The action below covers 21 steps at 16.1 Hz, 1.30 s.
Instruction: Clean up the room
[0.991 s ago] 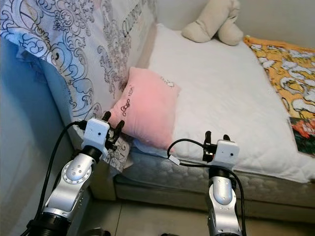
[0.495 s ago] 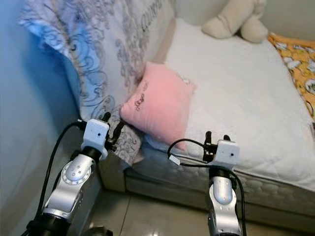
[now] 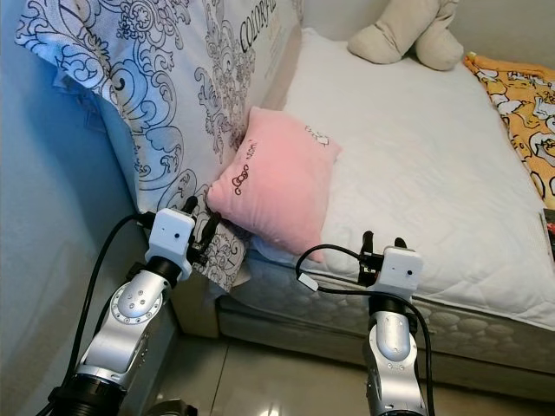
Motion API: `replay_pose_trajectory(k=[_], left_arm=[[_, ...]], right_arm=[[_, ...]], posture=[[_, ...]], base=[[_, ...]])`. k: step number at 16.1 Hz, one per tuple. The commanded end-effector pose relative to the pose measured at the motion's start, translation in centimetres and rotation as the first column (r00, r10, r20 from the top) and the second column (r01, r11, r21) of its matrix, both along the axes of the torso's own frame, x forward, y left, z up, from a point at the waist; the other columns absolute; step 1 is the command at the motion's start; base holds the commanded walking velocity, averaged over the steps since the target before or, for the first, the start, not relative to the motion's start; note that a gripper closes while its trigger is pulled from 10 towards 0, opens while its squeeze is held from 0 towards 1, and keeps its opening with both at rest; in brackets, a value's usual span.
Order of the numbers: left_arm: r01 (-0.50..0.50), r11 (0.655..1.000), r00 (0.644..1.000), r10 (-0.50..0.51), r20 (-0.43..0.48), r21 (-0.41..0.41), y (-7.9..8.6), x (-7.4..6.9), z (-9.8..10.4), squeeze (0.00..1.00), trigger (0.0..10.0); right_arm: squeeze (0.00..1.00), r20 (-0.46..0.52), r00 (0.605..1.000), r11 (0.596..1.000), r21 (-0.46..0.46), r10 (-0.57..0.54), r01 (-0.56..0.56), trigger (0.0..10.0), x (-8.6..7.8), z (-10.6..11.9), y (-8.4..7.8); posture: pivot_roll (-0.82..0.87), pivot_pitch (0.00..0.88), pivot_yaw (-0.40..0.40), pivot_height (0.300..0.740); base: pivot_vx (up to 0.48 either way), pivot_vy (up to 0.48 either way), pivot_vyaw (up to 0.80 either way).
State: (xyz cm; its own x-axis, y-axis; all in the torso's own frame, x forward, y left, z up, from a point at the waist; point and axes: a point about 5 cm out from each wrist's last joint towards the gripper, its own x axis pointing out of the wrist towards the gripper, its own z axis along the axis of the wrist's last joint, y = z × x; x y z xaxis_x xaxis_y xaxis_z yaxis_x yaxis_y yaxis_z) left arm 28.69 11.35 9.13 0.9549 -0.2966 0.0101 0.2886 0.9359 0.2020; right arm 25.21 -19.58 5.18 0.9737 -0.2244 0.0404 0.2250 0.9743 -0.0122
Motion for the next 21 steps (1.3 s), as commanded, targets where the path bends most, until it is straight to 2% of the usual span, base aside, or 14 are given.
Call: replay_pose_trajectory(k=[1,2,3,5,7,10,11,13,16,17,19,21], left_arm=[[0.020,1.000,1.000,-0.020,0.004,0.005,-0.5,0.1,0.2,0.00,10.0],[-0.068,0.998,0.998,0.068,-0.001,-0.018,0.8,1.0,0.7,0.00,10.0],[-0.197,0.979,0.980,0.198,0.009,-0.055,2.8,2.3,1.3,0.00,10.0],[-0.191,0.980,0.982,0.191,0.006,-0.049,3.0,2.2,1.2,0.00,10.0],[-0.157,0.987,0.988,0.158,0.001,-0.021,3.6,2.2,1.5,0.00,10.0],[-0.101,0.994,0.995,0.099,0.031,0.050,4.6,2.5,2.8,0.00,10.0],[-0.092,0.994,0.995,0.090,0.041,0.050,4.6,2.6,3.3,0.00,10.0],[-0.130,0.991,0.991,0.130,0.039,0.001,5.2,2.8,3.6,0.00,10.0],[-0.211,0.974,0.977,0.211,-0.007,-0.080,5.6,2.1,2.6,0.00,10.0],[-0.219,0.974,0.976,0.220,0.004,-0.048,5.6,1.5,2.0,0.00,10.0],[-0.207,0.978,0.978,0.207,0.016,0.006,5.7,1.1,1.9,0.00,10.0],[-0.172,0.981,0.985,0.172,0.005,0.089,6.9,0.5,2.1,0.00,10.0]], right_arm=[[0.00,-0.004,1.000,1.000,-0.006,-0.012,0.012,10.0,-0.1,0.0,-0.5],[0.00,-0.027,0.998,0.997,0.043,0.059,-0.058,10.0,1.9,0.5,0.7],[0.00,-0.014,0.989,0.984,0.096,0.150,-0.148,10.0,4.7,1.6,2.5],[0.00,-0.014,0.988,0.984,0.097,0.152,-0.150,10.0,4.6,1.6,2.7],[0.00,-0.001,0.989,0.983,0.112,0.148,-0.147,10.0,4.7,1.5,3.4],[0.00,0.005,0.987,0.977,0.135,0.163,-0.162,10.0,5.0,1.1,4.6],[0.00,-0.001,0.988,0.977,0.144,0.156,-0.154,10.0,5.0,0.9,4.5],[0.00,0.003,0.988,0.978,0.141,0.155,-0.154,10.0,5.1,1.0,4.7],[0.00,0.021,0.990,0.983,0.114,0.141,-0.142,10.0,5.3,1.3,4.1],[0.00,0.008,0.984,0.980,0.091,0.176,-0.176,10.0,5.3,1.1,4.3],[0.00,-0.002,0.981,0.977,0.086,0.196,-0.195,10.0,5.2,0.9,4.6],[0.00,-0.017,0.982,0.975,0.119,0.190,-0.187,10.0,4.8,0.3,5.5]], posture=[[0.08,0.000,-0.076,0.740],[0.14,0.000,-0.095,0.740],[0.14,0.000,-0.087,0.740],[0.14,0.000,-0.075,0.740],[0.16,0.000,-0.015,0.740],[0.19,0.000,0.064,0.740],[0.20,0.000,0.067,0.740],[0.21,0.000,0.045,0.740],[0.23,0.000,-0.019,0.740],[0.23,0.000,-0.042,0.740],[0.24,0.000,-0.043,0.740],[0.26,0.000,-0.004,0.740]], base=[[0.000,0.000,0.00],[0.000,0.000,0.00],[0.000,0.000,0.00],[0.000,0.000,0.00],[0.000,0.000,0.00],[0.000,0.000,0.00],[0.000,0.000,0.00],[0.000,0.000,0.00],[0.000,0.000,0.00],[0.000,0.000,0.00],[0.000,0.000,0.00],[0.000,0.000,0.00]])
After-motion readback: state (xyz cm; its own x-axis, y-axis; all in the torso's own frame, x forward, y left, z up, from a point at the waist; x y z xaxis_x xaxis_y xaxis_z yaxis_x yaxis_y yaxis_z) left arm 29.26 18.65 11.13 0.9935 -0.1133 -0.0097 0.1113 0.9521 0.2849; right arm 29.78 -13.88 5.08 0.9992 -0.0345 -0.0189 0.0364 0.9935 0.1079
